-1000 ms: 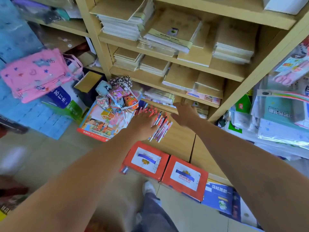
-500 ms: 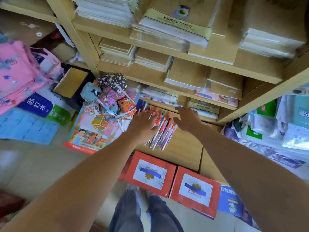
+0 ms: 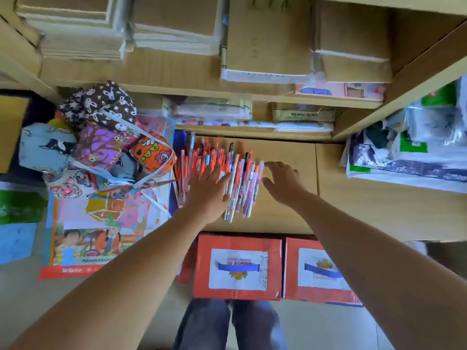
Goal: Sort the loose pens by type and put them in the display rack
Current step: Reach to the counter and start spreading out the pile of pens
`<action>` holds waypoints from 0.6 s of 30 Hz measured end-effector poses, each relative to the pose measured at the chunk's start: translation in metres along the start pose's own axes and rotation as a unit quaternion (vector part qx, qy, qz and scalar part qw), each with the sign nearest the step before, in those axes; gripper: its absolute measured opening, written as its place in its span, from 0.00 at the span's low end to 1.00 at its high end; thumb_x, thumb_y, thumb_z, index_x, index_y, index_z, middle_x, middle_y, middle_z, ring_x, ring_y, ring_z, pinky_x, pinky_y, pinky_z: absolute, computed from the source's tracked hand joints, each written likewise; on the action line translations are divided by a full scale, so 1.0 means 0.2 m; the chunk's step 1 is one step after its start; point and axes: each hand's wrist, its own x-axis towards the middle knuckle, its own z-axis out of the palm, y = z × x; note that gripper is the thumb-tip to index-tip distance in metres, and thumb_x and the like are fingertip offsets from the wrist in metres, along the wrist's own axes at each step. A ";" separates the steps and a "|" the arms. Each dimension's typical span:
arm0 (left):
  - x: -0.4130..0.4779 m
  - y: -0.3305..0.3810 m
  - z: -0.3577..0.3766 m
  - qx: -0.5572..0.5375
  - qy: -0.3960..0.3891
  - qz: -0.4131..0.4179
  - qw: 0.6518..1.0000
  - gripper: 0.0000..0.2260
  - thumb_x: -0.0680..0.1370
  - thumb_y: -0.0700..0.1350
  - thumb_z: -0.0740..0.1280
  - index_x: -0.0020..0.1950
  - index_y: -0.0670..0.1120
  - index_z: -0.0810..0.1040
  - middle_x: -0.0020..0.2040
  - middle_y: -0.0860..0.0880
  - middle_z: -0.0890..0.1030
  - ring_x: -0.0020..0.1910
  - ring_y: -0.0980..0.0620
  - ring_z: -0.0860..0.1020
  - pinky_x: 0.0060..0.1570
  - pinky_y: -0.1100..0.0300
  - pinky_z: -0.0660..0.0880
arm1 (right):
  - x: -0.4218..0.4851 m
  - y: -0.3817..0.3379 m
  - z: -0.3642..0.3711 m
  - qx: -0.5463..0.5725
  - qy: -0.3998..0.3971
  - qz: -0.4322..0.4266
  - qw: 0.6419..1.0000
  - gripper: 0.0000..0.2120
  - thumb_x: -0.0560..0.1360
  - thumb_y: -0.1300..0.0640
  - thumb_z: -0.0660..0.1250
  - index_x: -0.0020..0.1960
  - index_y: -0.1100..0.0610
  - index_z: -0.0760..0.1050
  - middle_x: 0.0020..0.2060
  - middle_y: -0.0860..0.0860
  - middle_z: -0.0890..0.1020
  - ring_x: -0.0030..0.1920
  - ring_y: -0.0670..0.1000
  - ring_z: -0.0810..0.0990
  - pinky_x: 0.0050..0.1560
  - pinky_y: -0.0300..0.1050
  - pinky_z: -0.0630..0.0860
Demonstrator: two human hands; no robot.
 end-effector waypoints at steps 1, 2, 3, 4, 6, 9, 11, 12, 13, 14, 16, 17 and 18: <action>0.03 -0.01 0.05 0.006 -0.001 0.002 1.000 0.26 0.82 0.51 0.56 0.79 0.51 0.52 0.79 0.45 0.46 0.78 0.44 0.45 0.75 0.43 0.45 | 0.02 0.02 0.06 0.006 -0.003 0.009 1.000 0.23 0.80 0.52 0.58 0.74 0.54 0.62 0.69 0.54 0.70 0.68 0.56 0.69 0.65 0.49 0.64; 0.07 -0.02 0.10 0.017 -0.001 0.003 1.000 0.27 0.82 0.52 0.56 0.79 0.51 0.51 0.79 0.45 0.45 0.78 0.44 0.44 0.75 0.43 0.42 | 0.04 0.04 0.12 0.012 -0.004 0.017 1.000 0.22 0.80 0.52 0.58 0.73 0.54 0.62 0.69 0.54 0.70 0.67 0.57 0.70 0.64 0.49 0.64; 0.09 -0.03 0.15 0.029 0.002 0.004 1.000 0.28 0.82 0.53 0.56 0.79 0.52 0.49 0.79 0.45 0.43 0.78 0.44 0.42 0.75 0.43 0.40 | 0.06 0.06 0.17 0.019 -0.004 0.025 1.000 0.22 0.80 0.52 0.58 0.73 0.54 0.63 0.69 0.54 0.70 0.67 0.57 0.70 0.64 0.49 0.64; 0.12 -0.04 0.19 0.039 0.008 0.005 0.999 0.28 0.81 0.53 0.56 0.79 0.53 0.48 0.79 0.45 0.42 0.78 0.43 0.41 0.74 0.43 0.39 | 0.09 0.08 0.23 0.029 -0.002 0.036 0.999 0.22 0.80 0.52 0.58 0.73 0.55 0.64 0.69 0.54 0.71 0.67 0.57 0.70 0.64 0.49 0.65; 0.16 -0.05 0.28 0.045 0.018 0.005 0.999 0.30 0.81 0.53 0.56 0.79 0.53 0.44 0.79 0.45 0.39 0.77 0.43 0.39 0.74 0.43 0.38 | 0.13 0.11 0.33 0.057 0.003 0.063 0.996 0.21 0.80 0.52 0.58 0.72 0.55 0.65 0.67 0.54 0.72 0.65 0.57 0.71 0.62 0.50 0.67; 0.19 -0.07 0.39 0.047 0.018 -0.006 0.999 0.32 0.81 0.53 0.57 0.79 0.52 0.42 0.79 0.45 0.38 0.77 0.43 0.37 0.75 0.43 0.40 | 0.20 0.14 0.45 0.093 0.018 0.099 0.990 0.18 0.80 0.53 0.58 0.68 0.56 0.69 0.62 0.55 0.76 0.60 0.58 0.75 0.56 0.51 0.73; 0.20 -0.08 0.46 0.044 0.039 -0.011 0.998 0.33 0.80 0.52 0.60 0.79 0.50 0.46 0.79 0.44 0.41 0.77 0.42 0.39 0.75 0.44 0.41 | 0.24 0.15 0.50 0.108 0.023 0.119 0.987 0.16 0.80 0.53 0.57 0.65 0.56 0.70 0.59 0.56 0.78 0.56 0.60 0.77 0.48 0.49 0.75; 0.20 -0.10 0.49 0.039 0.060 -0.010 0.997 0.33 0.79 0.51 0.62 0.79 0.48 0.49 0.79 0.44 0.45 0.78 0.41 0.42 0.74 0.44 0.42 | 0.26 0.14 0.52 0.110 0.023 0.129 0.985 0.15 0.80 0.53 0.56 0.63 0.56 0.71 0.57 0.56 0.78 0.54 0.60 0.78 0.43 0.48 0.73; 0.20 -0.11 0.52 0.034 0.084 -0.005 0.996 0.33 0.77 0.49 0.65 0.79 0.47 0.53 0.79 0.43 0.49 0.78 0.40 0.44 0.74 0.43 0.44 | 0.29 0.14 0.53 0.109 0.022 0.140 0.984 0.14 0.80 0.53 0.55 0.62 0.57 0.72 0.55 0.57 0.79 0.52 0.60 0.78 0.40 0.47 0.71; 0.21 -0.13 0.55 0.034 0.106 0.002 0.994 0.33 0.76 0.47 0.66 0.78 0.46 0.57 0.79 0.43 0.52 0.78 0.39 0.47 0.74 0.42 0.47 | 0.32 0.13 0.55 0.106 0.024 0.149 0.983 0.13 0.81 0.52 0.55 0.59 0.57 0.72 0.52 0.57 0.79 0.49 0.60 0.79 0.39 0.46 0.69; 0.21 -0.15 0.59 0.038 0.135 0.011 0.990 0.33 0.74 0.46 0.66 0.78 0.45 0.59 0.78 0.42 0.55 0.77 0.39 0.48 0.74 0.40 0.52 | 0.35 0.11 0.58 0.109 0.028 0.169 0.979 0.13 0.81 0.51 0.55 0.55 0.59 0.72 0.47 0.57 0.79 0.41 0.59 0.76 0.36 0.46 0.68; 0.21 -0.15 0.60 0.036 0.145 0.012 0.989 0.33 0.74 0.45 0.66 0.78 0.45 0.59 0.78 0.42 0.55 0.77 0.40 0.49 0.74 0.41 0.52 | 0.37 0.11 0.59 0.120 0.032 0.179 0.976 0.12 0.81 0.51 0.56 0.53 0.59 0.72 0.44 0.56 0.79 0.39 0.58 0.75 0.35 0.45 0.68; 0.21 -0.15 0.61 0.032 0.156 0.009 0.987 0.33 0.74 0.45 0.66 0.77 0.46 0.59 0.78 0.41 0.56 0.77 0.40 0.50 0.74 0.41 0.53 | 0.37 0.11 0.60 0.136 0.036 0.190 0.972 0.12 0.80 0.50 0.56 0.50 0.58 0.72 0.42 0.55 0.78 0.38 0.57 0.74 0.34 0.44 0.67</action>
